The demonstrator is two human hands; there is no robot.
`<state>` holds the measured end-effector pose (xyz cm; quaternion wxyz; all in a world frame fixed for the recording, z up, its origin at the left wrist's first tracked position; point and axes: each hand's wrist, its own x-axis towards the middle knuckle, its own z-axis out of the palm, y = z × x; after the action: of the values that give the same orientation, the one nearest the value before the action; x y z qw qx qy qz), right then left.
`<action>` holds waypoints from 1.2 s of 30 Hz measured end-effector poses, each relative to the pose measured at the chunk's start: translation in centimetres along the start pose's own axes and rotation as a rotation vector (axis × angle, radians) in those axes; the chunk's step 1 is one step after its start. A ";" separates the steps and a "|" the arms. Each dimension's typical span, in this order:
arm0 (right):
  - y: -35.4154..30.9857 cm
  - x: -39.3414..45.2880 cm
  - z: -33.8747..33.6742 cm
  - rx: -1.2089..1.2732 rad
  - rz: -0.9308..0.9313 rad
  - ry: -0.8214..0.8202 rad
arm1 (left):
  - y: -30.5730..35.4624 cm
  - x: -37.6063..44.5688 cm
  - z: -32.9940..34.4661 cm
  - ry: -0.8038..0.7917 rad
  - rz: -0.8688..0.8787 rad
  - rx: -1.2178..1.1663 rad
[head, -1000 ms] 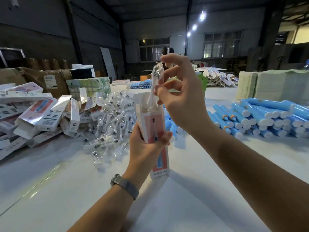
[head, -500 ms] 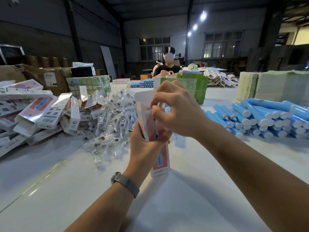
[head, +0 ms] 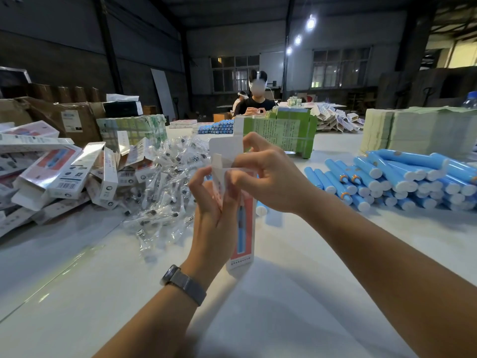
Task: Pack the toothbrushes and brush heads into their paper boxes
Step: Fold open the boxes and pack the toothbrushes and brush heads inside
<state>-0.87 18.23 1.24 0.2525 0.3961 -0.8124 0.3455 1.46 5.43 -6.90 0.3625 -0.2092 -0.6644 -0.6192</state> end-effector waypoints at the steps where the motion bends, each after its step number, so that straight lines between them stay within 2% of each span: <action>1: 0.0 -0.1 0.0 0.033 -0.003 0.016 | 0.1 0.0 -0.1 0.006 0.032 0.010; 6: 0.7 -0.4 0.1 0.463 0.028 0.073 | 0.4 0.3 -0.8 0.026 0.046 -0.004; 10: 1.3 -0.6 0.1 0.599 0.096 0.021 | 0.4 0.4 -0.9 0.031 0.010 -0.095; 20: 1.8 -0.6 -0.7 0.522 0.049 -0.044 | 1.1 0.3 -1.1 -0.022 0.019 -0.154; 26: 1.4 -0.3 -1.0 0.675 0.027 0.014 | 1.4 0.2 -0.8 -0.013 -0.024 -0.192; 30: 1.2 -0.2 -1.2 0.606 0.012 0.004 | 1.6 0.0 -0.6 -0.060 0.021 -0.183; 33: 1.3 -0.2 -1.3 0.528 0.008 -0.017 | 1.5 -0.1 -0.7 -0.046 -0.041 -0.209; 36: 1.1 -0.1 -1.4 0.473 0.016 -0.002 | 1.3 -0.1 -0.4 -0.038 -0.005 -0.132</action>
<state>-1.51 19.81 1.70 0.1491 0.4383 -0.7121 0.5277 2.56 5.24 -6.14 0.3338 -0.2426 -0.6293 -0.6586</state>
